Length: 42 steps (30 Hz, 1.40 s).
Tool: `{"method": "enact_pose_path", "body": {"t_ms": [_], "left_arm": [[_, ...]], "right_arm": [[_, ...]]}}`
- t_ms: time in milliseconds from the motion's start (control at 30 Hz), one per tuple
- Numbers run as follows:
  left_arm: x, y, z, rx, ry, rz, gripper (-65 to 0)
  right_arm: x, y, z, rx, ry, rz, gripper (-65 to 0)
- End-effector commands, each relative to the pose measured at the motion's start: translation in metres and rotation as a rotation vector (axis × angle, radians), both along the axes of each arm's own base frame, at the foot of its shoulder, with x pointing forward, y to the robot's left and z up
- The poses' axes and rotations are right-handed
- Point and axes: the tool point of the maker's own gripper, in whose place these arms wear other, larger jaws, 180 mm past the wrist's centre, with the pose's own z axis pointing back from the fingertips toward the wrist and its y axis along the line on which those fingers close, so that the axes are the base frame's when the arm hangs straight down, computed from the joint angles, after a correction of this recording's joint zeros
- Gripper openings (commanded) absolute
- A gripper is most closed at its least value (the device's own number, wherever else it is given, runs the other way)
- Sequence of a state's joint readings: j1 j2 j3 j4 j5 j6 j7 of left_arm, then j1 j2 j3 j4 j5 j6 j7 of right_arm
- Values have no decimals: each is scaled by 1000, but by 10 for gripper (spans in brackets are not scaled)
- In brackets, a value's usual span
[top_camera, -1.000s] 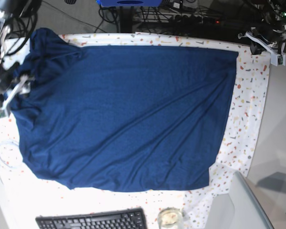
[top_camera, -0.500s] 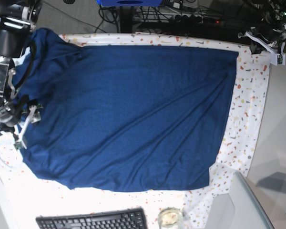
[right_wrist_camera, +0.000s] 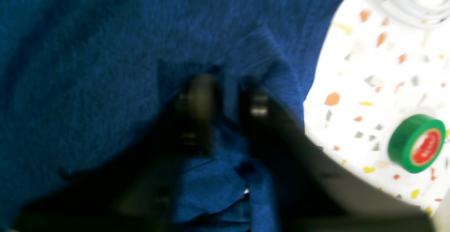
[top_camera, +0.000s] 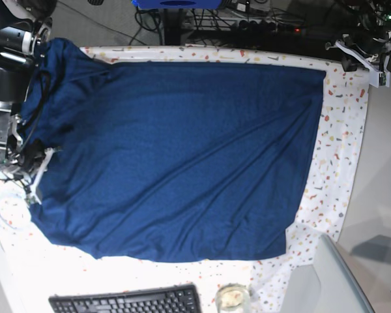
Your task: Layout the t-shirt on the table in an organized manner, then fold the t-shirt properly
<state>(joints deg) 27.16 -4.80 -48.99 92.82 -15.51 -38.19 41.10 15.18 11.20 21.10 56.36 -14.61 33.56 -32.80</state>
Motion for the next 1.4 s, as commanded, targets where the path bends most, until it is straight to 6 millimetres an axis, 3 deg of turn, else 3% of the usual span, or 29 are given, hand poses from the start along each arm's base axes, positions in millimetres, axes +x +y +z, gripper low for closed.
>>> {"method": "enact_pose_path", "body": {"t_ms": [0,200,267,367,700,933,1100,1233,1367], "left_arm": [[4,5,8,16,-29,-5,-650],[4,6,9,19,-29,-3,-650],[6,11,12,32,-29,-11,-650],[7,16,14,45,-29,-16,-650],[13,32,24,90,-35,-8,-650],[15,51,31,134,-36,39,-650],[17,58,36,155,-34,29,-650],[17,59,37,171,-28,22,-650],[18,63,34,231,13,6,-650]], "right_arm": [[17,-9,18,-15,-57,-9,-618],[17,-9,30,-41,-96,3,-642],[14,-10,45,-84,-124,13,-642],[10,6,72,-127,-171,49,-642],[-16,143,146,-83,-369,303,-642],[-18,225,166,-8,-420,471,-642],[-5,281,194,39,-517,559,-642],[7,312,208,46,-561,619,-642],[22,332,209,34,-568,656,-642]]}}
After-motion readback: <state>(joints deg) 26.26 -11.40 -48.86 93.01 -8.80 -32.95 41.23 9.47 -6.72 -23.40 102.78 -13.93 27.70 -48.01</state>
